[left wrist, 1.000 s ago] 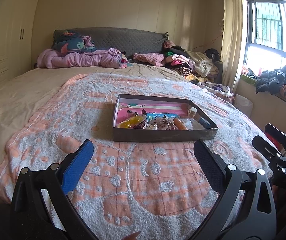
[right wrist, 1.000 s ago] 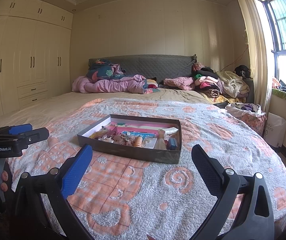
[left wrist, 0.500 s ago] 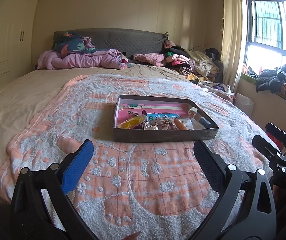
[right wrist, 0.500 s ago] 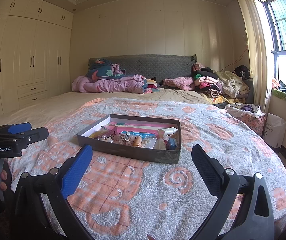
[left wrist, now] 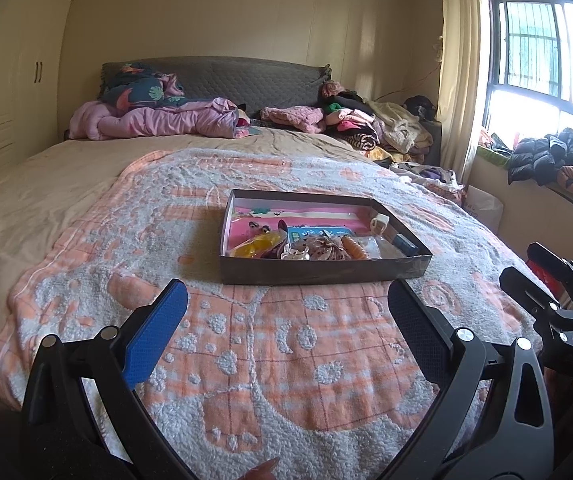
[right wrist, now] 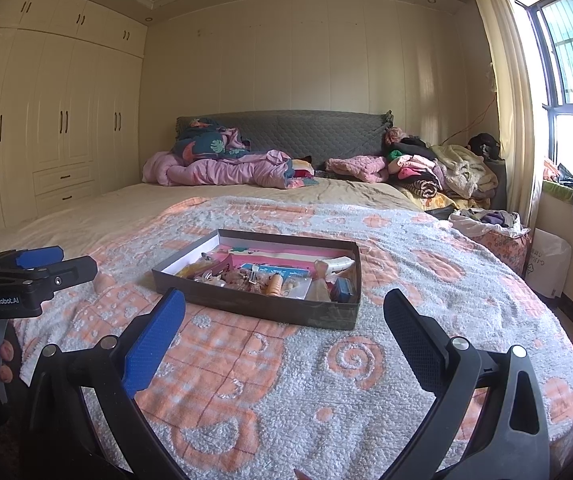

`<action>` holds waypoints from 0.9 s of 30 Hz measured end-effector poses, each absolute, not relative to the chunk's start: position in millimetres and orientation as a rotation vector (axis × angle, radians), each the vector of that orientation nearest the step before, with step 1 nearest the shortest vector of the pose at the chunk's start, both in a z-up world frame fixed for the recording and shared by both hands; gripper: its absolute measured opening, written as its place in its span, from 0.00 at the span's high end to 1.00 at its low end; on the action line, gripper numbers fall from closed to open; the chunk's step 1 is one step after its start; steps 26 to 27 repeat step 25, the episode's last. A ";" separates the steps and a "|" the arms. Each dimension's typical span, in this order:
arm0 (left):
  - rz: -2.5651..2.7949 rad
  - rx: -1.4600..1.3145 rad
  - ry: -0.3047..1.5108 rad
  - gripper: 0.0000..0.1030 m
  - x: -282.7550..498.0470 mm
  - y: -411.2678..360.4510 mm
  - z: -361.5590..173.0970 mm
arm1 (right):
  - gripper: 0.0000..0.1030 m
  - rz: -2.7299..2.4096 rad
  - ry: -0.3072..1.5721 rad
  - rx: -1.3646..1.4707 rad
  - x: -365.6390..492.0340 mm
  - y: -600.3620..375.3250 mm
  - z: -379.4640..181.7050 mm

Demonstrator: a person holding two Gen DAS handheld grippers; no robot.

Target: Organize jewelry

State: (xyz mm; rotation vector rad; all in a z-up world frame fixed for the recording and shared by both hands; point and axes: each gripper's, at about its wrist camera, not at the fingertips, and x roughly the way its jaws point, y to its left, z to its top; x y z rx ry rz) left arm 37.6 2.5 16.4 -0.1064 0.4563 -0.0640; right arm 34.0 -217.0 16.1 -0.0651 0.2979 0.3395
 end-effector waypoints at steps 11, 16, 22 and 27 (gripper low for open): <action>-0.056 -0.089 0.424 0.11 34.0 0.5 17.7 | 0.06 0.338 0.300 -0.067 34.3 -218.0 18.0; -0.049 -0.080 0.418 0.11 33.9 -0.4 20.7 | 0.06 0.337 0.301 -0.068 34.6 -217.9 18.4; -0.054 -0.084 0.427 0.11 35.2 -0.3 20.3 | 0.06 0.337 0.303 -0.068 34.7 -217.9 18.3; -0.053 -0.086 0.430 0.11 36.1 -0.1 19.4 | 0.06 0.337 0.304 -0.068 35.7 -218.1 17.8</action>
